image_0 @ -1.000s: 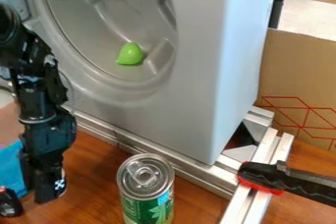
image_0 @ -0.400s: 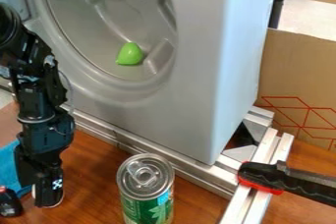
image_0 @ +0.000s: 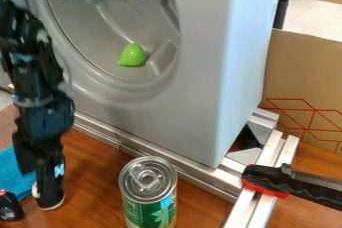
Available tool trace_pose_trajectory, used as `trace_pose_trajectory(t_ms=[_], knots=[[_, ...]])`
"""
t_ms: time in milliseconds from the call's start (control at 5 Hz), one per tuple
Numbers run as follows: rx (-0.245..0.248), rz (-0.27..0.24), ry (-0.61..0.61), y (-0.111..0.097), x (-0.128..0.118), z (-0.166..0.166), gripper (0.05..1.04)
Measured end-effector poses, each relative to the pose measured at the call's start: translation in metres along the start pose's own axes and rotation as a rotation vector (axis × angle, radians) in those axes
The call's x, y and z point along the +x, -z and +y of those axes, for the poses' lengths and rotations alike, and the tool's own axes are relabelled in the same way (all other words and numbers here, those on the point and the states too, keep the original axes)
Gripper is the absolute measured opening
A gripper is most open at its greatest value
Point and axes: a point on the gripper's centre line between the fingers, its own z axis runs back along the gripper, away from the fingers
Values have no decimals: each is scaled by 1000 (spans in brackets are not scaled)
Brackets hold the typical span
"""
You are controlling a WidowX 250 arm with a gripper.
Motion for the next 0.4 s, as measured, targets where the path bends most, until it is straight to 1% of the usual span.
trace_pose_trajectory(t_ms=[200, 400], knots=[[51, -75, -23, -26, 13, 5, 1001], [98, -84, -47, -39, 27, 9, 1001]])
